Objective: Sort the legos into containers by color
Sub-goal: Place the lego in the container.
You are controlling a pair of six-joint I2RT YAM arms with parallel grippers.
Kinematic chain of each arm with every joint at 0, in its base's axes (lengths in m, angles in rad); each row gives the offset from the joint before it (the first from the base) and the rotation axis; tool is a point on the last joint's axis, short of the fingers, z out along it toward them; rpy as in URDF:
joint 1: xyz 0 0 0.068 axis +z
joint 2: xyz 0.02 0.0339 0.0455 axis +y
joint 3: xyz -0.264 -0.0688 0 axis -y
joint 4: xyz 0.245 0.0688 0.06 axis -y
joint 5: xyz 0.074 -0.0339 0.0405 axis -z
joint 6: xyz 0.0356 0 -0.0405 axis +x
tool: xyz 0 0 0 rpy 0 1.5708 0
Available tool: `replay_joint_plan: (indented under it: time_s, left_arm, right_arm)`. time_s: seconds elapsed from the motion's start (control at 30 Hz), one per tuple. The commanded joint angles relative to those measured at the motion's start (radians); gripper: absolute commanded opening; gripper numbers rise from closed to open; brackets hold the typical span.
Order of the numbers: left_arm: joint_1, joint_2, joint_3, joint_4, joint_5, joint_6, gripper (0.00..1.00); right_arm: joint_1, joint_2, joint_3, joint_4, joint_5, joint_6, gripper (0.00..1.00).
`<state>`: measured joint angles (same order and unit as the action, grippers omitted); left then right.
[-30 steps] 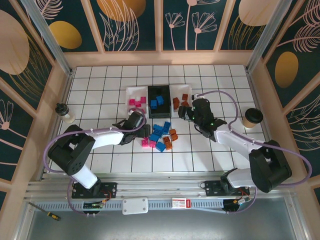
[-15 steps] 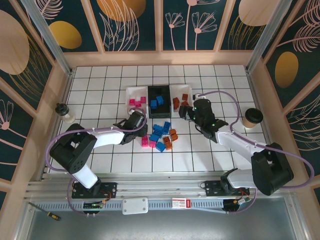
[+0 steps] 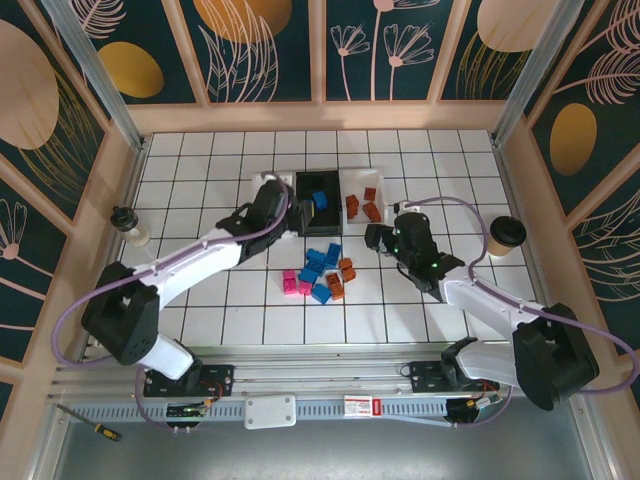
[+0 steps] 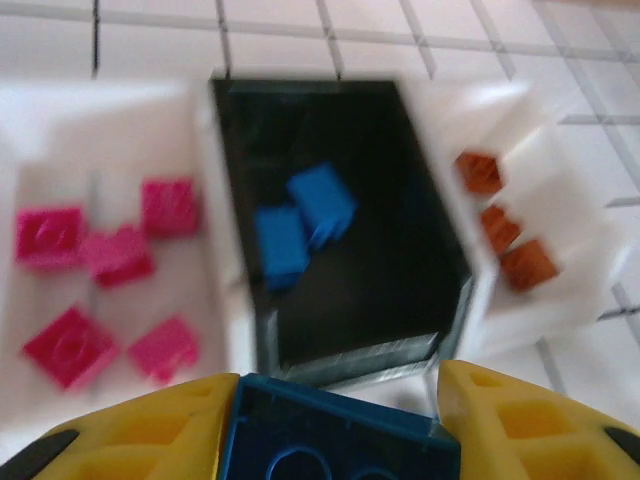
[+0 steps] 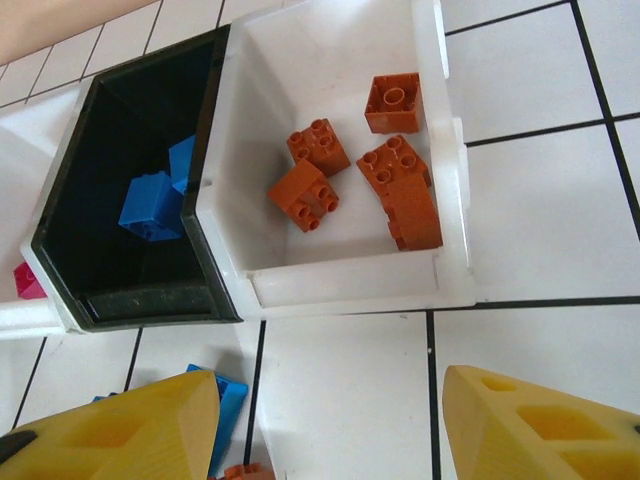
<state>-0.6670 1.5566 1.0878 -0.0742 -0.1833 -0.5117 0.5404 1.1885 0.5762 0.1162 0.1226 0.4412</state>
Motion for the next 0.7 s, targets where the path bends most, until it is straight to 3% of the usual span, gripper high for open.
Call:
replay_joint_plan:
  time_s: [0.0, 0.33, 0.67]
  left_arm:
    - [-0.003, 0.135, 0.126, -0.025, 0.017, 0.030, 0.34]
    - [0.051, 0.449, 0.430, -0.096, 0.015, 0.043, 0.34]
    - [0.061, 0.476, 0.492, -0.115, 0.048, 0.044, 0.61]
  right_arm:
    - [0.001, -0.034, -0.033, 0.006, -0.002, 0.027, 0.61]
    - [0.059, -0.083, -0.096, 0.010, -0.062, 0.019, 0.62]
    - [0.169, -0.073, -0.147, 0.049, -0.142, 0.010, 0.63]
